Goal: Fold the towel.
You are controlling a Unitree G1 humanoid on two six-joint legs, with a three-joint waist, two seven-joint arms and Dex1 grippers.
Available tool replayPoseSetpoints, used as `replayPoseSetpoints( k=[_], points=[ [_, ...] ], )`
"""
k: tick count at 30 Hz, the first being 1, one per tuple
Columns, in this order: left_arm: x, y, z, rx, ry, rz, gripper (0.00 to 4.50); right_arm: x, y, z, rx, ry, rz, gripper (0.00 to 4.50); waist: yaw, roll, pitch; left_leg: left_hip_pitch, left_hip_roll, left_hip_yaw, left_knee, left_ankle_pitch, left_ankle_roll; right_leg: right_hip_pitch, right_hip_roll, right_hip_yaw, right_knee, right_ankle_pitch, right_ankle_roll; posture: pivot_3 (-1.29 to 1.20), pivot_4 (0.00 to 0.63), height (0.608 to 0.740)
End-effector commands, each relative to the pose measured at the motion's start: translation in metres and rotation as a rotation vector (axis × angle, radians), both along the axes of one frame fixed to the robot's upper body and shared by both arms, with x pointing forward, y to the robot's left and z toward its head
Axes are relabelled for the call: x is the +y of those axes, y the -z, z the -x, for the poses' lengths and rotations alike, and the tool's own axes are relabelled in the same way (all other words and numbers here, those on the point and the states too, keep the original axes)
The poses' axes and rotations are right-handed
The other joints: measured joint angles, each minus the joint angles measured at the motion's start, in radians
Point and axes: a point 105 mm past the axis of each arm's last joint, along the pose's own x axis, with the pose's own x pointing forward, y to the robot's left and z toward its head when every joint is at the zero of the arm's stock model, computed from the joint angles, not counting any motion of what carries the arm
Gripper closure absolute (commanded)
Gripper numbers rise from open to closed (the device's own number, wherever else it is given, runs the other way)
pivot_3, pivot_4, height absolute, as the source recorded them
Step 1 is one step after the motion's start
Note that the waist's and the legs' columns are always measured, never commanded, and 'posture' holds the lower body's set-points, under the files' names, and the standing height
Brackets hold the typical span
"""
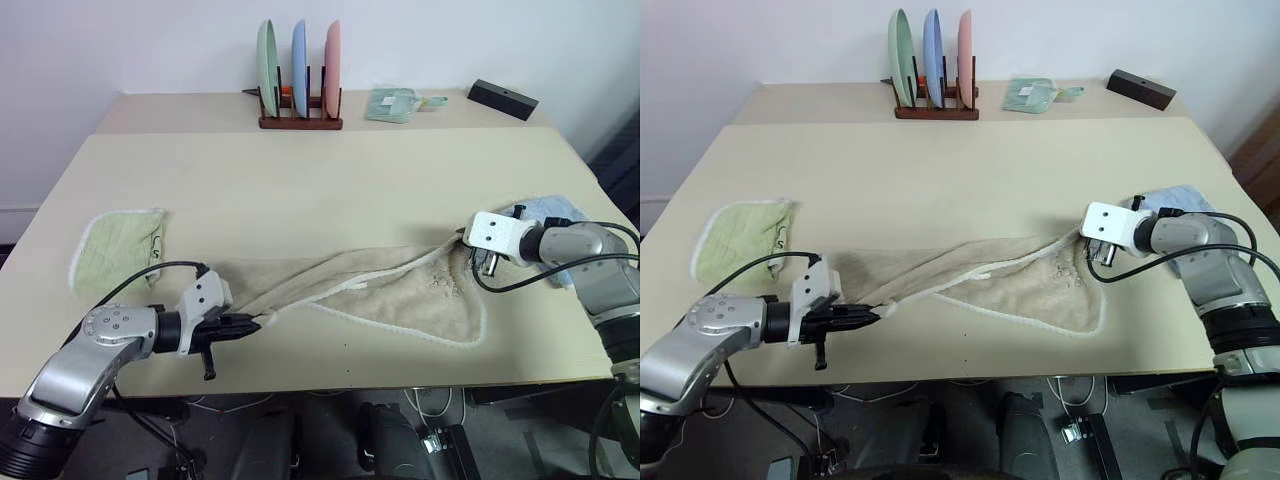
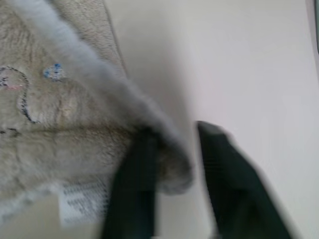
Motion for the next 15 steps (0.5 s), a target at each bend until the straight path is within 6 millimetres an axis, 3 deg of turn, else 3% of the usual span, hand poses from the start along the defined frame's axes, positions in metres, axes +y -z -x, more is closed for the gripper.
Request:
replayPoseSetpoints(
  k=[1,3,7,9,11,14,15],
  points=[
    [0.002,-0.009,-0.001,-0.054,-0.002,-0.008,4.5,0.0,-0.013,0.0,-0.038,-0.018,-0.001,4.43,0.0,0.0,0.0,0.0,0.0,0.0,0.0,0.0,0.0,0.0,0.0,0.0,0.0,0.0,0.0,0.0,0.15,0.737],
    [0.004,-0.01,-0.003,-0.064,-0.014,-0.007,4.5,-0.001,-0.016,0.001,-0.039,-0.02,0.0,4.43,0.0,0.0,0.0,0.0,0.0,0.0,0.0,0.0,0.0,0.0,0.0,0.0,0.0,0.0,0.0,0.0,0.15,0.737],
    [0.025,-0.047,-0.06,-0.35,-0.263,0.058,4.5,-0.007,-0.051,-0.01,-0.181,0.021,-0.006,4.43,0.004,0.001,0.001,0.0,0.0,-0.001,0.0,0.0,0.0,0.0,0.0,0.0,0.0,0.0,0.0,0.0,0.15,0.737],
    [0.044,-0.086,-0.108,-0.564,-0.497,0.09,4.5,-0.01,-0.083,-0.027,-0.334,0.079,-0.015,4.43,0.006,0.001,0.001,0.0,-0.001,-0.001,0.001,0.0,0.0,0.0,0.0,0.0,0.001,0.001,0.001,0.0,0.15,0.737],
    [0.056,-0.123,-0.136,-0.701,-0.646,0.159,4.5,-0.013,-0.11,-0.039,-0.46,0.122,-0.014,4.43,0.001,-0.001,0.002,-0.001,-0.002,-0.002,0.001,0.003,0.0,0.0,0.0,-0.001,0.001,0.003,0.002,0.0,0.15,0.737],
    [0.069,-0.196,-0.159,-0.889,-0.818,0.359,4.5,-0.014,-0.164,-0.051,-0.679,0.171,-0.011,4.43,0.0,-0.001,0.002,0.0,-0.002,-0.001,0.0,0.006,-0.007,0.0,0.0,0.0,0.001,0.005,0.004,0.0,0.15,0.737],
    [0.071,-0.208,-0.161,-0.909,-0.84,0.406,4.5,-0.013,-0.174,-0.052,-0.717,0.175,-0.015,4.43,-0.001,-0.001,0.002,-0.001,-0.002,-0.001,-0.001,0.006,-0.007,-0.001,0.0,0.0,0.001,0.004,0.005,0.0,0.15,0.737]
  ],
)
